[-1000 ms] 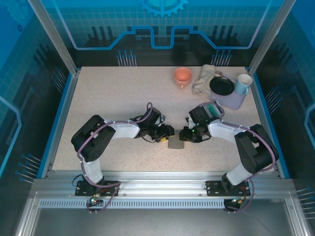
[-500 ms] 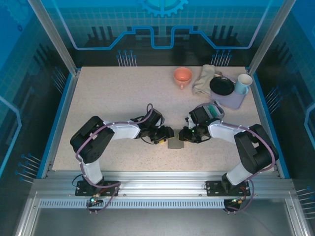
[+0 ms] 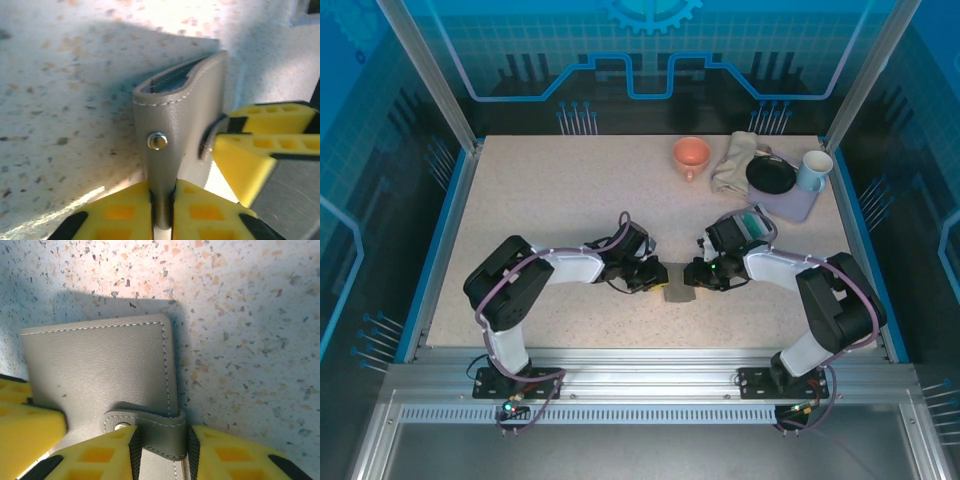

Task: Put the credit cards into the card holder
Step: Pick up the card holder from the center of the table, then open the button on the card holder.

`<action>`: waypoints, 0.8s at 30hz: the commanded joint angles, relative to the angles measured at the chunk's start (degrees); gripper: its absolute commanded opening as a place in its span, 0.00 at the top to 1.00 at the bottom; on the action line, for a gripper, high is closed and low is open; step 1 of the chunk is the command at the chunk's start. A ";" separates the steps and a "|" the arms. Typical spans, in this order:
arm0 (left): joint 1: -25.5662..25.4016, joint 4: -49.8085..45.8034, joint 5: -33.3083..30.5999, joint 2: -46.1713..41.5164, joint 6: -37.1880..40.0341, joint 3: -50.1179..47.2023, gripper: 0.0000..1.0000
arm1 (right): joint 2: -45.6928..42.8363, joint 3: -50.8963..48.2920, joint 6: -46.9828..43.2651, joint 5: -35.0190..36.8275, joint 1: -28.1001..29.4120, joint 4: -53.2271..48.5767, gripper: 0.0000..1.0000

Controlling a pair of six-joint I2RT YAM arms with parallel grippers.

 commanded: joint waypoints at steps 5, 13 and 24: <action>-0.43 -0.98 1.68 -4.86 3.69 0.23 1.00 | -5.08 1.27 -0.50 7.39 0.77 -7.52 0.63; -0.40 0.21 2.10 -4.43 2.92 0.12 1.00 | -9.03 1.28 -0.99 7.77 4.76 -5.35 0.60; -0.45 0.44 3.08 -4.16 2.99 -0.02 1.00 | -4.36 3.76 -1.20 4.44 7.38 -1.95 0.47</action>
